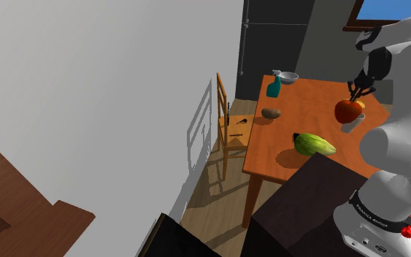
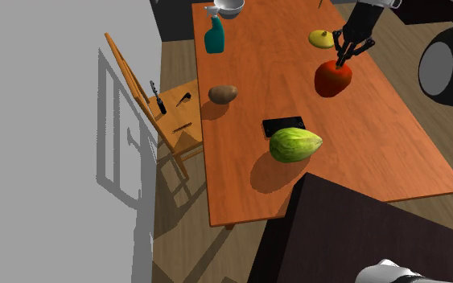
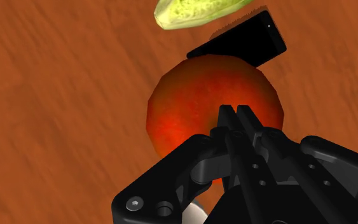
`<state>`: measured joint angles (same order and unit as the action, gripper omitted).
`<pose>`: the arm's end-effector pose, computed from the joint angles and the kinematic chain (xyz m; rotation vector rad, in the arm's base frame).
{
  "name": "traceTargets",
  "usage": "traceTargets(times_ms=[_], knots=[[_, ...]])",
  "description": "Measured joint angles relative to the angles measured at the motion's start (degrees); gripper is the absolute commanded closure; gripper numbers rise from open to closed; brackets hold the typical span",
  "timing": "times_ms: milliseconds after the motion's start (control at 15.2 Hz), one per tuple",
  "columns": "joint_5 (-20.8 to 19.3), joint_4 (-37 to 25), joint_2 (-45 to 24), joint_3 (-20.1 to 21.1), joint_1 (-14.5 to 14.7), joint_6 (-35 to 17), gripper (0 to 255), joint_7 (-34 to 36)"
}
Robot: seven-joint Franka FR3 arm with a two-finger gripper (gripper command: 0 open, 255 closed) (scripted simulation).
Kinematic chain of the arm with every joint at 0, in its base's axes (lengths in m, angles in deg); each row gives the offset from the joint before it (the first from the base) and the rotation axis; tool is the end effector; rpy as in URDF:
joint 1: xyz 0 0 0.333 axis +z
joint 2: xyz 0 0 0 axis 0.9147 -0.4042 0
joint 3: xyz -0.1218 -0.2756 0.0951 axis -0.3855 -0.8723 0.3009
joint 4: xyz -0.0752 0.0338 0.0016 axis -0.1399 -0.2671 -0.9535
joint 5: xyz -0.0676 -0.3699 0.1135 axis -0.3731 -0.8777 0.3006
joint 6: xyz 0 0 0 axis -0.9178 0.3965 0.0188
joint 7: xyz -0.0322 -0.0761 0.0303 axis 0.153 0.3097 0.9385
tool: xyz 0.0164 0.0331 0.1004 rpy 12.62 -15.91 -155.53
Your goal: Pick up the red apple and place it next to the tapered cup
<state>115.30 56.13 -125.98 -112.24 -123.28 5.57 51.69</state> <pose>0.2707 -0.6770 0.2992 -2.0030 1.9496 0.4111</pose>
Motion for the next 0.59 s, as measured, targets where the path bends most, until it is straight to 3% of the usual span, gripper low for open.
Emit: traceTargets(times_ms=[594], knots=[[0.57,3.14,-2.2,0.36,0.49,-5.01,255,-1.08]])
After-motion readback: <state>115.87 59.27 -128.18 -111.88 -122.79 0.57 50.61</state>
